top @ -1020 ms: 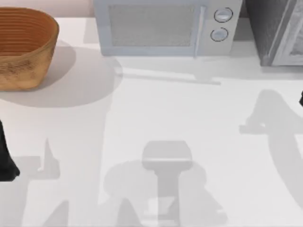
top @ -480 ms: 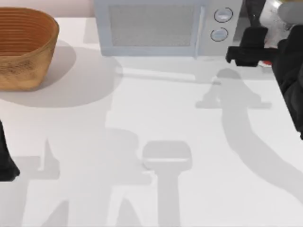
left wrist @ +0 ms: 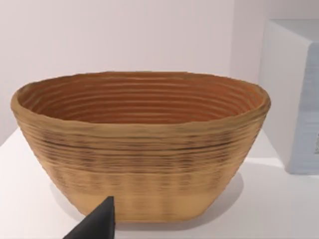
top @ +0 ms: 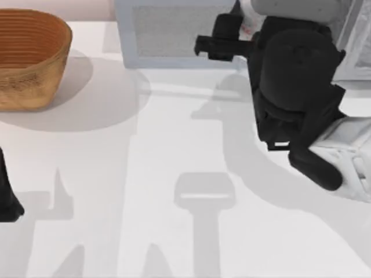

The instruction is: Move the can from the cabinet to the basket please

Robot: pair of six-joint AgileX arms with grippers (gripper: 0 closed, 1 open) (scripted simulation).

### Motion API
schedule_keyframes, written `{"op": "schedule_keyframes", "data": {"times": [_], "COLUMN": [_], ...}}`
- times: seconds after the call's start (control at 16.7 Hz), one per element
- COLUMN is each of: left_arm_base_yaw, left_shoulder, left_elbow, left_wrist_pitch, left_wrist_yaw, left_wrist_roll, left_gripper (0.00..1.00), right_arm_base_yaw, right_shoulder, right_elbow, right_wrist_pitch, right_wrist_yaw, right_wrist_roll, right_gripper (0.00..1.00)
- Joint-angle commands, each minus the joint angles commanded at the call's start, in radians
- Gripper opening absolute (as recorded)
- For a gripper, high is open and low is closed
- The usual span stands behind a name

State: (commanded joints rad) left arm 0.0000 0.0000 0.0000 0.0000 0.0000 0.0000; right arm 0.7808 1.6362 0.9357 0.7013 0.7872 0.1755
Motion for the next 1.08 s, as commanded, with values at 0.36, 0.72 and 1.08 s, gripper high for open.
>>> {"op": "schedule_keyframes", "data": {"times": [0.36,0.72,1.08], "left_arm_base_yaw": [0.0,0.0,0.0], "left_shoulder": [0.0,0.0,0.0], "left_elbow": [0.0,0.0,0.0], "left_wrist_pitch": [0.0,0.0,0.0], "left_wrist_yaw": [0.0,0.0,0.0], "left_wrist_roll": [0.0,0.0,0.0], "left_gripper": [1.0,1.0,1.0], "right_arm_base_yaw": [0.094,0.167,0.23], "right_shoulder": [0.272,0.515,0.769], "right_elbow": [0.121,0.234,0.345], "right_wrist_pitch": [0.133,0.269,0.422], "right_wrist_yaw": [0.108,0.191,0.253], "right_wrist_roll": [-0.018,-0.046,-0.103], "right_gripper": [0.0,0.0,0.0]}}
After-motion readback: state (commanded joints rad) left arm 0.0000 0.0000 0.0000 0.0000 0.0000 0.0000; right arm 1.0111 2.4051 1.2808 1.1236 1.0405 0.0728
